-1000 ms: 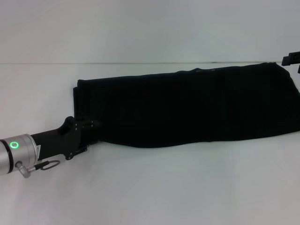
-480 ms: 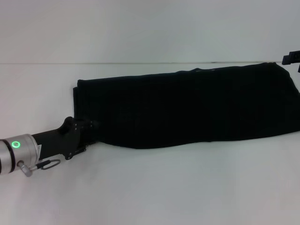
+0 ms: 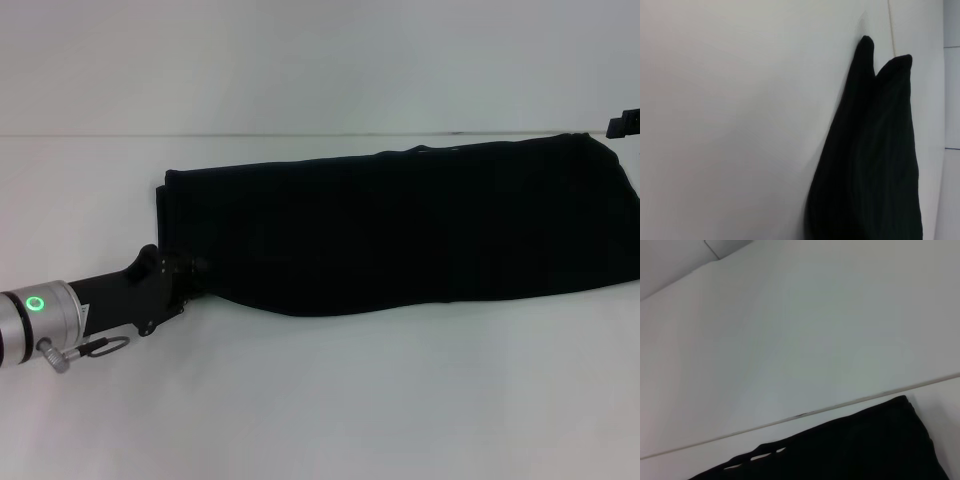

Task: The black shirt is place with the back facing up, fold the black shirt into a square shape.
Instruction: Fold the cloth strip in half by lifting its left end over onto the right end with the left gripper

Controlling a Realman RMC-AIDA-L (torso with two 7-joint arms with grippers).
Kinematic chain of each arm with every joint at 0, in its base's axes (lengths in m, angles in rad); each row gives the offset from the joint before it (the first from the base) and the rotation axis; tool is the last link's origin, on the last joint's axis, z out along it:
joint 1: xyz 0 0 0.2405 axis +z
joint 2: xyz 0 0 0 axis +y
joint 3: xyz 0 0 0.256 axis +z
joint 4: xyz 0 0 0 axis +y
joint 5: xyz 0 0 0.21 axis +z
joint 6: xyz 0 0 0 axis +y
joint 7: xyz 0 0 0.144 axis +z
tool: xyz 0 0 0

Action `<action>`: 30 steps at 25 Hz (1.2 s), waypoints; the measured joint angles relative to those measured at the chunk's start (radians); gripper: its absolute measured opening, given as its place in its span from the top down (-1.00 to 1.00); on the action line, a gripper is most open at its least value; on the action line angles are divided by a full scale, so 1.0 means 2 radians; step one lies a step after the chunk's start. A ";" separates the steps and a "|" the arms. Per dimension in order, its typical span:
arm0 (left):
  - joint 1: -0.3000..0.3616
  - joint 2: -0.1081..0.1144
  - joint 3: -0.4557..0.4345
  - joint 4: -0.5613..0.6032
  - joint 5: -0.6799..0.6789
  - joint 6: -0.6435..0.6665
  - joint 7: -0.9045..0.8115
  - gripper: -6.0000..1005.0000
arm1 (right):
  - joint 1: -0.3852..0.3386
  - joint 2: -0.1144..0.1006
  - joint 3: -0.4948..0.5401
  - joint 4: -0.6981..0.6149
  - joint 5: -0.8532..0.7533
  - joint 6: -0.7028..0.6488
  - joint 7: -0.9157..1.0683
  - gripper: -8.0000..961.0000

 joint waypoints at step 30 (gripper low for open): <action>0.024 0.006 -0.010 0.043 -0.003 0.022 0.055 0.92 | -0.001 -0.003 0.024 -0.010 0.000 -0.014 0.000 -0.33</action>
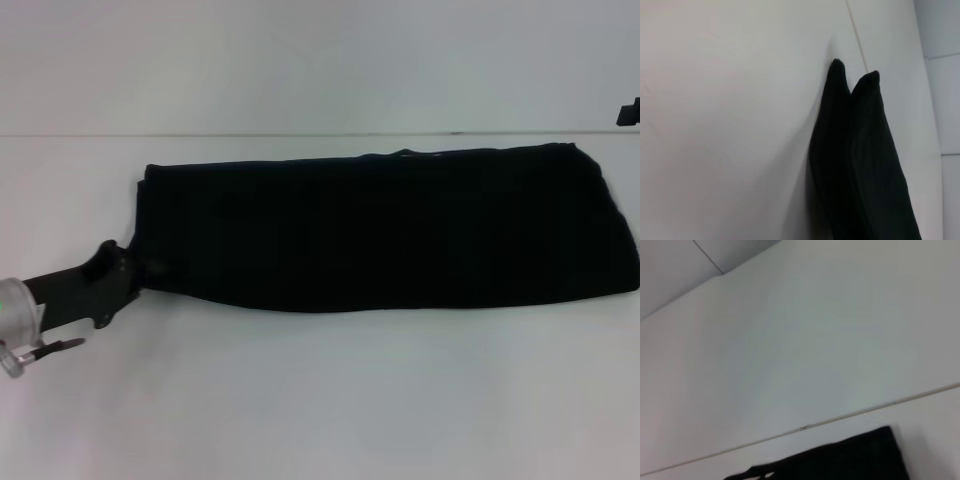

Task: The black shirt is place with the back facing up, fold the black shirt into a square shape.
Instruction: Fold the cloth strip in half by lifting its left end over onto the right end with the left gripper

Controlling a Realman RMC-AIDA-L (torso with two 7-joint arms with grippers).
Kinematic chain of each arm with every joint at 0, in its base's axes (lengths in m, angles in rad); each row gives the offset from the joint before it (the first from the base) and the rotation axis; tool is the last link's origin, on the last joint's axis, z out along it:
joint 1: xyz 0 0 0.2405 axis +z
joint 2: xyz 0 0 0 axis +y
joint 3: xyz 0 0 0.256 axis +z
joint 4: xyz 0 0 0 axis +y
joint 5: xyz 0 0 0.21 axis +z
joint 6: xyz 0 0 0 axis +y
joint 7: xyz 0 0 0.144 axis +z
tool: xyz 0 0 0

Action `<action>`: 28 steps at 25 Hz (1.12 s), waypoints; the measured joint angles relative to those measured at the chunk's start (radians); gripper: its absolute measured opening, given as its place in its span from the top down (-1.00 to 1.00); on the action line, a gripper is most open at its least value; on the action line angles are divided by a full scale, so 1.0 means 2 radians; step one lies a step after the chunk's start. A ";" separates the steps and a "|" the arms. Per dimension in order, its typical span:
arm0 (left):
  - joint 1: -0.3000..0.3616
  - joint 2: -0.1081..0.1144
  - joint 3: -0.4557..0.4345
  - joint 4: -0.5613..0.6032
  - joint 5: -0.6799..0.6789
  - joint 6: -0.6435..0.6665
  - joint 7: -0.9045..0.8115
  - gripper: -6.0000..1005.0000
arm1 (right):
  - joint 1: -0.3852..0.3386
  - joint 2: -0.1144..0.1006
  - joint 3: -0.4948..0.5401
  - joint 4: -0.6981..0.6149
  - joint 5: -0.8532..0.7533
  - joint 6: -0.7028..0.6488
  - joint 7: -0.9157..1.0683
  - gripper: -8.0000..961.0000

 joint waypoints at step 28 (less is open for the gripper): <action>0.018 0.021 -0.046 0.047 -0.002 -0.011 -0.006 0.84 | -0.118 0.101 0.041 -0.003 0.255 -0.057 -0.478 -0.32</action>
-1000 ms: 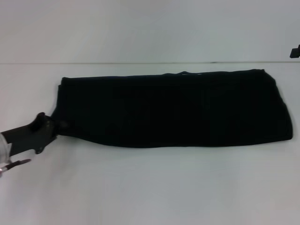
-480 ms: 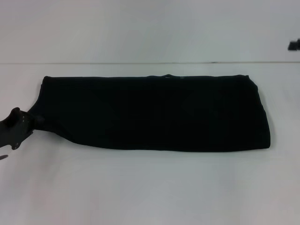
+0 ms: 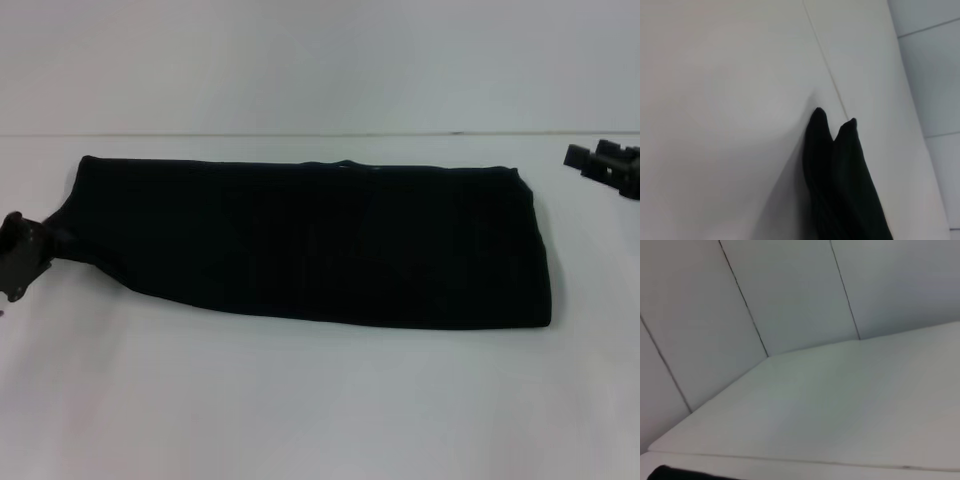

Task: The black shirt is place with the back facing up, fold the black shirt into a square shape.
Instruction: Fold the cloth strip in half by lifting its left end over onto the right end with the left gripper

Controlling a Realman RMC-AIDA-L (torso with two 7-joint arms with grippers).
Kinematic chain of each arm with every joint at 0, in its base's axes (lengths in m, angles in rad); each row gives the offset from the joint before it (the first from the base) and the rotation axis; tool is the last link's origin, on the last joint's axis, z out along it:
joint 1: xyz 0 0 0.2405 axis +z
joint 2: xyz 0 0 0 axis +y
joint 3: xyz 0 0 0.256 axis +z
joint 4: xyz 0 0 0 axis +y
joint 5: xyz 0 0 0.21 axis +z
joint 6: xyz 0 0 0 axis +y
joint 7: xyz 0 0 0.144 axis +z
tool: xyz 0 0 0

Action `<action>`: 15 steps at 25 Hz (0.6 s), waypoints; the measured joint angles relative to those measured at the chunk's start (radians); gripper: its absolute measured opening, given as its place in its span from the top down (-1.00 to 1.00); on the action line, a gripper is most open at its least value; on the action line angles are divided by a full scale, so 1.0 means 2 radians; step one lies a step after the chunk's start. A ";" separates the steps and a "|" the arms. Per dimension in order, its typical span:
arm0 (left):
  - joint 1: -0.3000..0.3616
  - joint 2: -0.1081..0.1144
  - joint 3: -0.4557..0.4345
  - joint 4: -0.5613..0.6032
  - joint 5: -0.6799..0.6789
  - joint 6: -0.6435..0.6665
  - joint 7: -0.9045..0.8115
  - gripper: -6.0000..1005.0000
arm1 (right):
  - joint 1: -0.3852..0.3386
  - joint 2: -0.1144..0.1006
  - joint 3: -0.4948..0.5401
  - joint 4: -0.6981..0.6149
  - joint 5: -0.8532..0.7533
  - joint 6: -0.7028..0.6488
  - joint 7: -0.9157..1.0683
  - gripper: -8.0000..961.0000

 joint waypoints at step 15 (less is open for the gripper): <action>0.021 0.008 -0.041 0.035 0.002 -0.012 0.000 0.80 | -0.007 0.003 0.010 0.002 0.050 0.000 -0.036 -0.27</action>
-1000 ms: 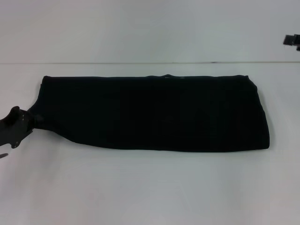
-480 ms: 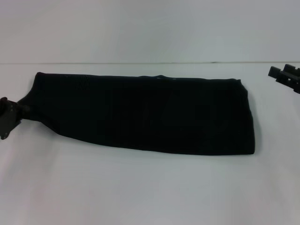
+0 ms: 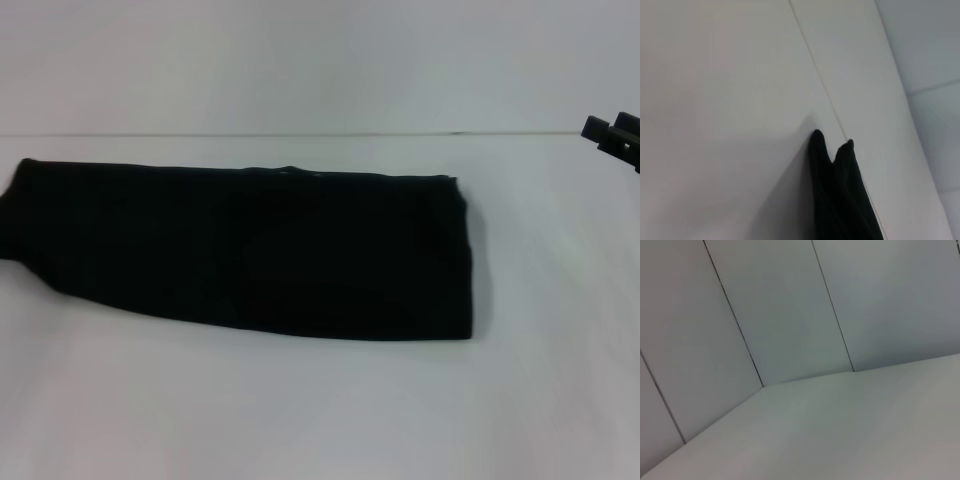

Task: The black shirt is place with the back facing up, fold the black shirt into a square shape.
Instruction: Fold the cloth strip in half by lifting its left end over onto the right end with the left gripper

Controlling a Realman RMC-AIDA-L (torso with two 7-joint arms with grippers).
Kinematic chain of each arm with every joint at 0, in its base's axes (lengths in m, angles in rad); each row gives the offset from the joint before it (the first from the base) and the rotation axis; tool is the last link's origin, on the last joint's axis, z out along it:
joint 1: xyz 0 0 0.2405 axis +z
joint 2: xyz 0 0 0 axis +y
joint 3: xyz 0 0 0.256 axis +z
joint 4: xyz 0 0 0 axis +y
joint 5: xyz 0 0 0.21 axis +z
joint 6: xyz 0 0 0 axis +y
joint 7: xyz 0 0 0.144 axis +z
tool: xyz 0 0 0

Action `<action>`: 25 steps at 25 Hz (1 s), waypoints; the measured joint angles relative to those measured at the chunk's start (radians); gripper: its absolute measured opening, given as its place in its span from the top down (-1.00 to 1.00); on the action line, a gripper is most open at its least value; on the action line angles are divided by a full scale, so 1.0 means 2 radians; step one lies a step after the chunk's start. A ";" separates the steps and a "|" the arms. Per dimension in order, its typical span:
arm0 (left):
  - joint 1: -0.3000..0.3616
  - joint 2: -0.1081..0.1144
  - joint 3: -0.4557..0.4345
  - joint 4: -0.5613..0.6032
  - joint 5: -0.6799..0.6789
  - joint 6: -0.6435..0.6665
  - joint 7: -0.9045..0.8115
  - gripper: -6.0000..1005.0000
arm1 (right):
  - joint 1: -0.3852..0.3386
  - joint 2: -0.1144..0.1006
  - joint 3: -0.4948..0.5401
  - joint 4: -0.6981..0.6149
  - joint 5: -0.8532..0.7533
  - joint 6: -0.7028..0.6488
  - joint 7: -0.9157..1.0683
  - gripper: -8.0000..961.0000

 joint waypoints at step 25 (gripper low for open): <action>-0.124 0.000 0.100 0.052 -0.003 0.132 0.025 0.73 | 0.011 0.000 -0.004 0.003 0.001 0.003 0.000 -0.18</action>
